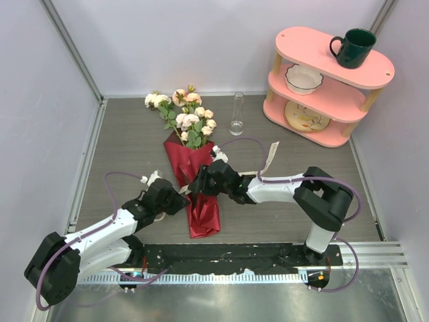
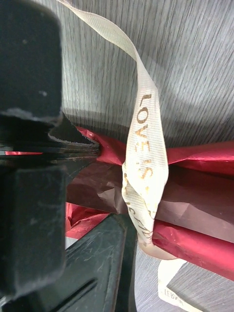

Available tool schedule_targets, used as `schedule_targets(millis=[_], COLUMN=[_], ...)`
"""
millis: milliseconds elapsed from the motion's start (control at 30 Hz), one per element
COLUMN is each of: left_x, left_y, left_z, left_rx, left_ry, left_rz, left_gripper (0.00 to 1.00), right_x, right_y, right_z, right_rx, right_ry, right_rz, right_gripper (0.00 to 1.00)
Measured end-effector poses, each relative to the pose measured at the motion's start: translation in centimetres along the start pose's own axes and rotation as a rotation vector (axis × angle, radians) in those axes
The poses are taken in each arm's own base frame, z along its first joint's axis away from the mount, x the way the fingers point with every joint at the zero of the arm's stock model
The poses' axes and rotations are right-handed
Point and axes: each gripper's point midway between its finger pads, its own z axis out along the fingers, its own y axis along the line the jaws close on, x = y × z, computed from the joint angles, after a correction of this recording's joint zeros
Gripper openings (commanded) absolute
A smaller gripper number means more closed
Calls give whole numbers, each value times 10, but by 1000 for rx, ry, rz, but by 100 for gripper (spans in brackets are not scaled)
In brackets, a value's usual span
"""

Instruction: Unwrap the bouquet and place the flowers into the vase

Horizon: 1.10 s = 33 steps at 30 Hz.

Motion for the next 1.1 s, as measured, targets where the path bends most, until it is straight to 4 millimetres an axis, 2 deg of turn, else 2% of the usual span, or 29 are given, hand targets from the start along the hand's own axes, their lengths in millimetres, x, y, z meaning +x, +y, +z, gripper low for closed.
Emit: schedule_targets(millis=[133,167,333,400,533,600,800,1100], left_x=[-1,-1,-2,-3,-3,-3,-1,-2], left_y=[1,0,-1,-1,-1,-1,3,7], left_z=[-2,-2,-3,-3,-3,-3,-2,-1], left_rx=[8,12,18,17,16,16,6,-4], left_ry=[-7,-9,-16,-17,-19,-19,-15,-21], left_rz=[-2,-2,-1,-1,0,1,2,3], left_gripper=[0,0,0,0,0,0,0,0], right_x=[0,1,1,-2,-6,-8,-16,-22], right_y=[-1,-2,-1,4,9,10,19,22], right_z=[10,12,19,19,20,20,20,21], right_rx=[-4,-4,-9,-27,-49,-54,-71,-72], right_ry=[-13,-14,-16,-28,-43,-48,-68,-91], right_rz=[22,27,36,37,30,24,0,-41], right_gripper=[45,40,34,34,42,42,29,12])
